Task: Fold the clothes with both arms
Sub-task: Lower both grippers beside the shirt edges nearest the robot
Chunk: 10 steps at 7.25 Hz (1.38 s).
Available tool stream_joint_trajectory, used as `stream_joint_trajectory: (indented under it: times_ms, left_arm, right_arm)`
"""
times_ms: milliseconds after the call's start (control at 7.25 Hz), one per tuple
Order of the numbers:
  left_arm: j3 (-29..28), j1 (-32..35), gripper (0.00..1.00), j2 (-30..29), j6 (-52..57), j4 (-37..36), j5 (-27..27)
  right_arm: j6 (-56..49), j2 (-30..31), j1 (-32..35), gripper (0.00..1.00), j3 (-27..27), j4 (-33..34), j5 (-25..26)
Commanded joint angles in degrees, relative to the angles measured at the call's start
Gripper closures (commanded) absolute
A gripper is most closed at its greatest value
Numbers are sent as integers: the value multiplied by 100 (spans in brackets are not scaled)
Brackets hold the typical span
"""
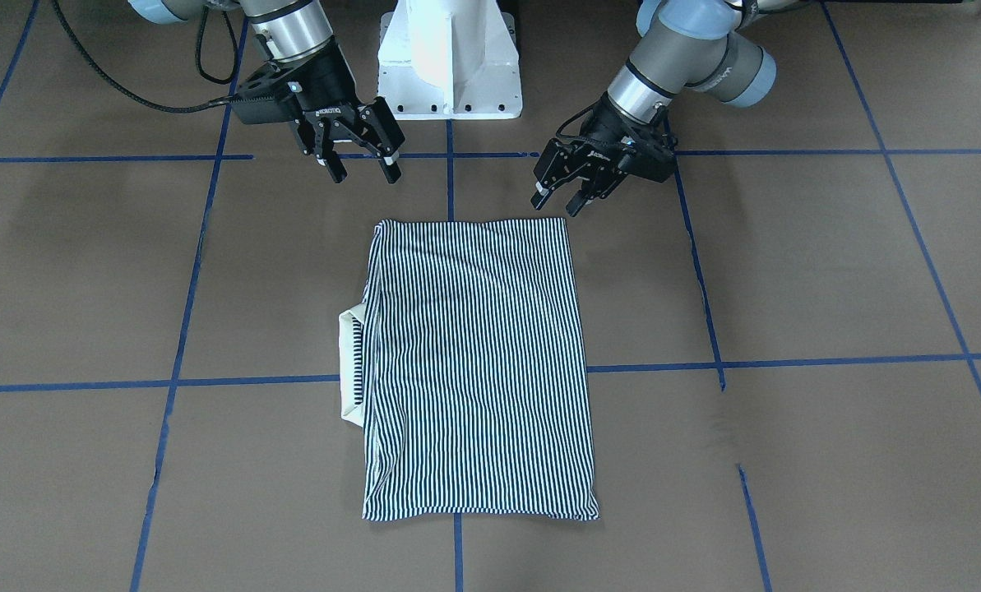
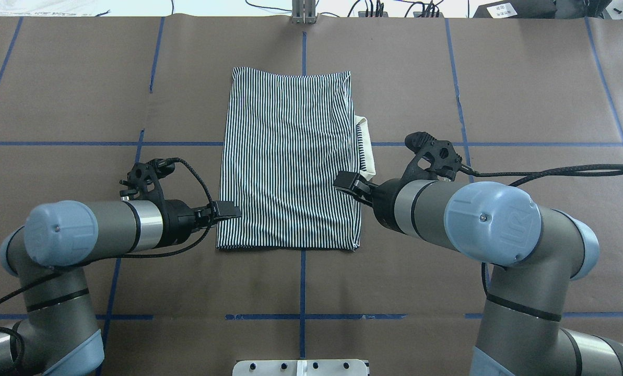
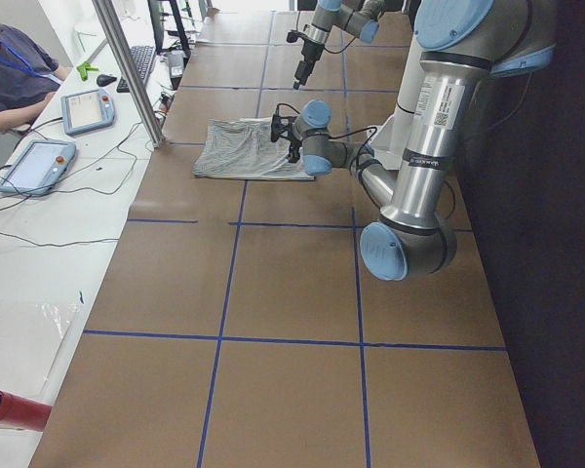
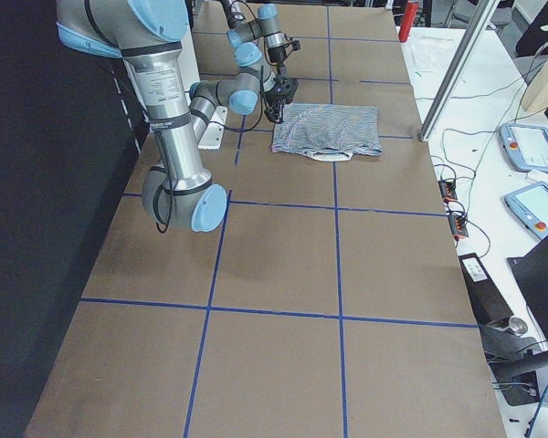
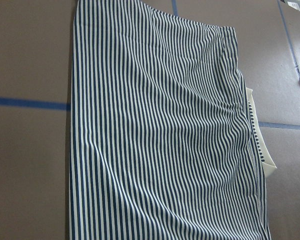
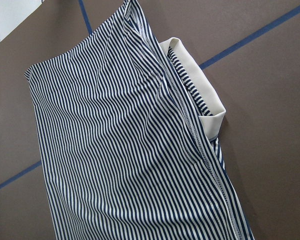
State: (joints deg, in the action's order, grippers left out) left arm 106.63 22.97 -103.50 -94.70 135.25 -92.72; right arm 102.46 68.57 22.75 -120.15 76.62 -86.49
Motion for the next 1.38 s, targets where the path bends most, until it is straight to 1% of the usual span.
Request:
stream_joint_trajectory:
  times_ms: [0,276,965,1241]
  left_arm:
    - [-299,-188,48,-21,-435,-7,385]
    - [-511,-214,47,-39,-418,-16,412]
    - [-556,-223,46,5,-374,-16,403]
    - [-670,-231,46,-21,-374,-16,403]
  right_arm:
    - [63,25,-43,0,0,-15,150]
    - [72,60,-43,0,0,-24,168]
    - [63,60,-43,0,-9,-15,220]
    - [63,60,-43,0,-9,-15,220]
